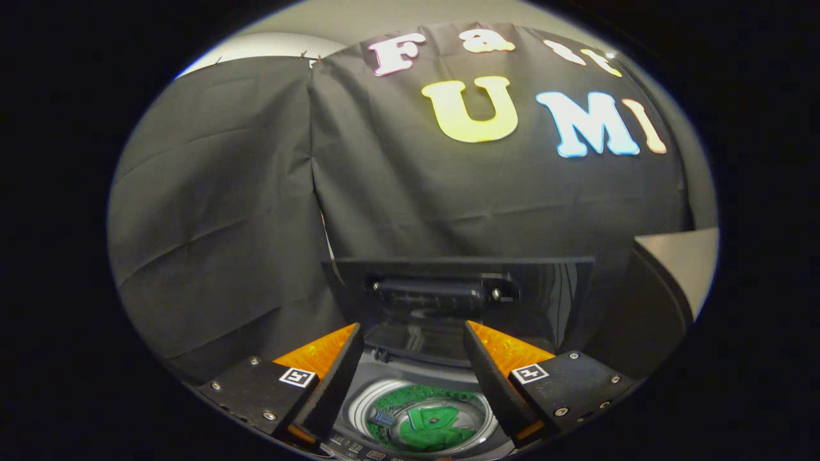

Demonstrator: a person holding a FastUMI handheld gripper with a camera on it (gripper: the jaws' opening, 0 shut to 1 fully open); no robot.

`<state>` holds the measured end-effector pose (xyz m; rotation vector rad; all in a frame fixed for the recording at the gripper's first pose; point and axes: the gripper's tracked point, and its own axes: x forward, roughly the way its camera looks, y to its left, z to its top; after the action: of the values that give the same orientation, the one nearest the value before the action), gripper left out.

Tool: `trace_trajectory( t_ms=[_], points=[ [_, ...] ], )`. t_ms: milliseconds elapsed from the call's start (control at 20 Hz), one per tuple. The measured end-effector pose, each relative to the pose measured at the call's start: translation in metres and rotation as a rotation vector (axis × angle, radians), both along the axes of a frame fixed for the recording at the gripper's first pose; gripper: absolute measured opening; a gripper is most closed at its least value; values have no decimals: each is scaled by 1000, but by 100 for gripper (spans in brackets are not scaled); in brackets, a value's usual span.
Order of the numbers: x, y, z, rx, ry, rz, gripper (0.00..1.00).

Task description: Put the clothes into the washing machine and then close the washing machine lid.

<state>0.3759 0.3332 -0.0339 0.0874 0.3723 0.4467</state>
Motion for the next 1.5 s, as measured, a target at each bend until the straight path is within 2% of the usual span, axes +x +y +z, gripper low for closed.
trace_trajectory(
  t_ms=[250, 500, 750, 1050, 1350, 1500],
  points=[
    [36, 10, 46, -6, -115, -23, 95],
    [86, 6, 51, -47, -149, -95, 95],
    [132, 0, 36, -78, -89, -181, 96],
    [164, -7, 2, -178, 2, -227, 96],
    [164, -20, -42, -230, 151, -274, 96],
    [161, -26, -47, -192, 180, -297, 96]
  ],
)
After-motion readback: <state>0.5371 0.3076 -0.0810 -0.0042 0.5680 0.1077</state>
